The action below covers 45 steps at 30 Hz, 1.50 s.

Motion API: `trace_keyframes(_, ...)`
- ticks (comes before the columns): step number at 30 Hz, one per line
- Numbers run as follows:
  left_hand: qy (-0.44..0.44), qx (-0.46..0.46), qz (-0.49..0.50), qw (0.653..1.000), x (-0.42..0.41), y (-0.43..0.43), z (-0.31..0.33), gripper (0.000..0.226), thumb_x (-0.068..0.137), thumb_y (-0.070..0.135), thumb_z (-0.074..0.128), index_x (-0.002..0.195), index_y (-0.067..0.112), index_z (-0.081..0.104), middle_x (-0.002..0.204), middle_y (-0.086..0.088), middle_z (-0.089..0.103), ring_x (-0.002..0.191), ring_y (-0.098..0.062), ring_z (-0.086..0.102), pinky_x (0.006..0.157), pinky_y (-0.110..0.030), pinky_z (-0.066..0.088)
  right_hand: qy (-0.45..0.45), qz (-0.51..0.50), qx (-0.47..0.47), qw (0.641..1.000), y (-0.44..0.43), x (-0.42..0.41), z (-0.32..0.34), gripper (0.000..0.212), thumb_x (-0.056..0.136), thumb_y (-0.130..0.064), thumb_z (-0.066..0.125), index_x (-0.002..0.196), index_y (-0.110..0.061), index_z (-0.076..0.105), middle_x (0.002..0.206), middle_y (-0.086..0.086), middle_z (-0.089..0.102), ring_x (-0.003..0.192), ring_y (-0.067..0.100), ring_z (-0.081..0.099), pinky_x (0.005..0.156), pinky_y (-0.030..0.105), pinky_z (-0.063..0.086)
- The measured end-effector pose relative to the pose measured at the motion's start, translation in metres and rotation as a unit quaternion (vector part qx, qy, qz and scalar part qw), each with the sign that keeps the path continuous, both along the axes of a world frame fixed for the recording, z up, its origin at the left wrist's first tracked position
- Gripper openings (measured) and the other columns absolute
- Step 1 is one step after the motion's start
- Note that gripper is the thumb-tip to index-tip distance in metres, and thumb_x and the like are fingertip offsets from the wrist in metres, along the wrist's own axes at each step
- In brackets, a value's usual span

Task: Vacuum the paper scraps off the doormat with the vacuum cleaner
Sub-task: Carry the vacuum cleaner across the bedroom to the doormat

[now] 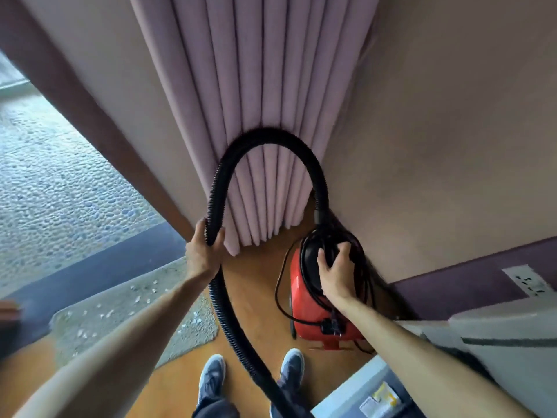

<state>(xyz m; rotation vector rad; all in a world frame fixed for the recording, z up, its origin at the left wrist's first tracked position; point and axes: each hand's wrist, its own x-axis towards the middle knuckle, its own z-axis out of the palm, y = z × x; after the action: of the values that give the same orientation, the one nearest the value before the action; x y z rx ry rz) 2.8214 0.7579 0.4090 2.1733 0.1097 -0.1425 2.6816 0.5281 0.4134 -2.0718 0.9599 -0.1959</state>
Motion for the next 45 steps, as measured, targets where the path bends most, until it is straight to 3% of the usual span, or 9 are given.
trace_keyframes(8,0.036,0.051,0.101,0.993,-0.031,0.045,-0.075,0.032,0.095,0.038,0.058,0.125,0.028,0.051,0.080,-0.006,0.063,0.068,-0.026,0.060,0.055,-0.033,0.042,0.051,0.105,0.030,0.993,0.027,0.025,-0.074,0.026,0.099,-0.030,0.053,0.111,-0.010,0.041,0.090,0.003,0.059,0.076,0.021,0.060,0.064,0.029,0.045)
trace_keyframes(12,0.088,0.077,0.157,0.981,-0.034,0.057,-0.123,0.040,0.096,0.047,0.053,0.133,0.035,0.042,0.095,-0.005,0.065,0.081,-0.030,0.064,0.072,-0.044,0.056,0.077,0.148,0.046,0.985,0.046,0.032,-0.128,0.029,0.099,-0.033,0.051,0.112,-0.010,0.040,0.086,0.007,0.062,0.071,0.024,0.063,0.056,0.028,0.044)
trace_keyframes(15,0.116,0.079,0.198,0.970,-0.035,0.063,-0.163,0.046,0.097,0.048,0.052,0.138,0.035,0.038,0.106,-0.010,0.068,0.090,-0.033,0.066,0.079,-0.048,0.057,0.098,0.179,0.049,0.978,0.057,0.035,-0.169,0.025,0.099,-0.034,0.050,0.109,-0.016,0.036,0.078,0.001,0.057,0.058,0.013,0.055,0.046,0.015,0.035)
trace_keyframes(21,0.159,0.061,0.207,0.964,-0.037,0.073,-0.248,0.048,0.096,0.044,0.056,0.140,0.034,0.038,0.098,0.001,0.064,0.088,-0.027,0.066,0.080,-0.046,0.057,0.116,0.187,0.043,0.974,0.072,0.041,-0.247,0.029,0.100,-0.030,0.050,0.116,-0.009,0.038,0.076,-0.011,0.047,0.062,0.001,0.048,0.049,0.013,0.035)
trace_keyframes(26,0.202,0.070,0.199,0.956,-0.036,0.074,-0.320,0.053,0.095,0.052,0.052,0.142,0.038,0.033,0.112,-0.003,0.067,0.094,-0.028,0.066,0.085,-0.044,0.056,0.117,0.190,0.039,0.974,0.073,0.052,-0.316,0.023,0.099,-0.037,0.049,0.107,-0.026,0.030,0.076,-0.002,0.053,0.059,0.027,0.063,0.052,0.047,0.057)
trace_keyframes(29,0.207,0.073,0.192,0.956,-0.032,0.072,-0.357,0.052,0.097,0.046,0.053,0.144,0.032,0.036,0.109,0.004,0.058,0.095,-0.019,0.058,0.085,-0.034,0.047,0.117,0.194,0.029,0.974,0.072,0.060,-0.354,0.025,0.099,-0.033,0.050,0.109,-0.018,0.033,0.076,-0.008,0.049,0.063,0.027,0.062,0.057,0.048,0.057)
trace_keyframes(34,0.205,0.054,0.205,0.956,-0.021,0.079,-0.424,0.053,0.097,0.043,0.055,0.145,0.027,0.038,0.128,-0.010,0.063,0.115,-0.030,0.060,0.103,-0.042,0.047,0.111,0.219,0.008,0.969,0.068,0.069,-0.415,0.022,0.099,-0.032,0.050,0.106,-0.019,0.033,0.075,-0.009,0.049,0.065,0.026,0.060,0.057,0.043,0.055)
trace_keyframes(37,0.202,0.072,0.197,0.957,-0.021,0.080,-0.458,0.050,0.095,0.048,0.056,0.140,0.034,0.039,0.117,-0.007,0.068,0.103,-0.028,0.065,0.096,-0.045,0.052,0.118,0.222,-0.003,0.968,0.067,0.072,-0.448,0.023,0.099,-0.036,0.049,0.105,-0.025,0.030,0.075,-0.004,0.050,0.063,0.028,0.061,0.055,0.050,0.056)
trace_keyframes(45,0.218,0.093,0.166,0.957,-0.021,0.068,-0.519,0.057,0.095,0.048,0.056,0.146,0.031,0.035,0.129,-0.009,0.065,0.113,-0.030,0.063,0.099,-0.044,0.051,0.111,0.216,-0.009,0.970,0.062,0.077,-0.508,0.024,0.099,-0.039,0.048,0.099,-0.032,0.025,0.076,-0.003,0.051,0.057,0.030,0.061,0.050,0.047,0.055)
